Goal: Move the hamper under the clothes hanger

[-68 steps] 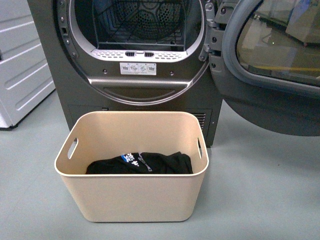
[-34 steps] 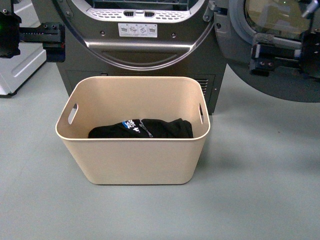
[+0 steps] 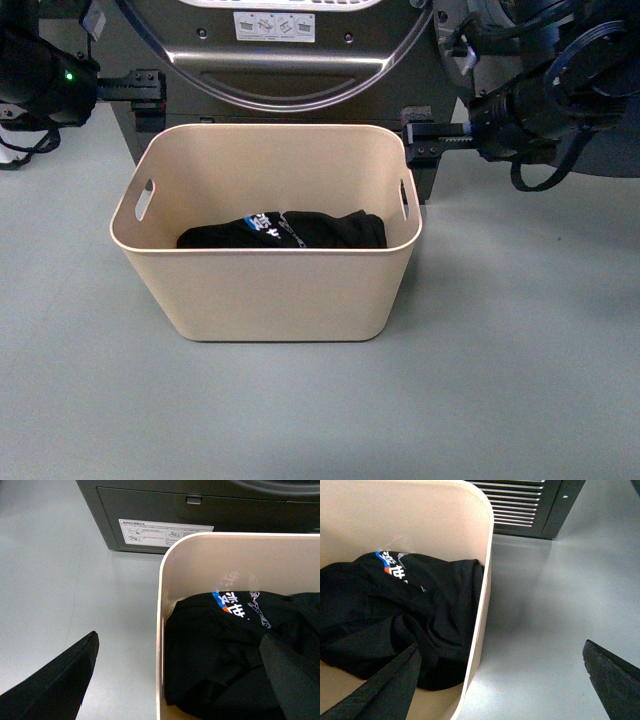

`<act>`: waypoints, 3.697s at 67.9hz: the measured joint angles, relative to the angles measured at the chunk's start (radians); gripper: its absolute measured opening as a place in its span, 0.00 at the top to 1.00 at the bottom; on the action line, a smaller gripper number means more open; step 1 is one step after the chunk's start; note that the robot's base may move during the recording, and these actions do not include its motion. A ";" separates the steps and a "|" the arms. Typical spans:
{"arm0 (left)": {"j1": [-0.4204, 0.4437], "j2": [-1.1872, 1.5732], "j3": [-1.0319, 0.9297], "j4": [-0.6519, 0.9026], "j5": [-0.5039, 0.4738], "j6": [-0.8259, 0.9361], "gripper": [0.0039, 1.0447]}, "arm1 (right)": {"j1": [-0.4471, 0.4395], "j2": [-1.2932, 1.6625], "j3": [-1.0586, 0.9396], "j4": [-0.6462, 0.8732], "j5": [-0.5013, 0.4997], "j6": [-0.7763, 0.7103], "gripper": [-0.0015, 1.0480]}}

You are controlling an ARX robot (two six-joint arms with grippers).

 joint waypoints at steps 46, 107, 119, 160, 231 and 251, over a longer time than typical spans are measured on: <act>0.001 0.140 0.064 0.010 0.031 0.010 0.06 | 0.057 0.236 0.244 -0.062 0.075 0.005 0.08; 0.008 0.198 -0.022 0.058 0.013 0.056 0.11 | 0.049 0.319 0.272 -0.032 0.137 0.034 0.13; 0.008 0.198 -0.029 0.063 -0.007 0.062 0.38 | 0.056 0.320 0.272 -0.034 0.159 0.036 0.40; -0.001 0.184 -0.054 0.095 -0.011 0.027 0.96 | 0.076 0.331 0.275 -0.047 0.182 0.057 0.97; -0.014 0.141 -0.087 0.096 -0.022 0.013 0.96 | 0.081 0.275 0.207 0.003 0.178 0.046 0.97; -0.008 0.140 -0.090 0.096 -0.023 0.013 0.96 | 0.085 0.275 0.207 0.004 0.177 0.045 0.97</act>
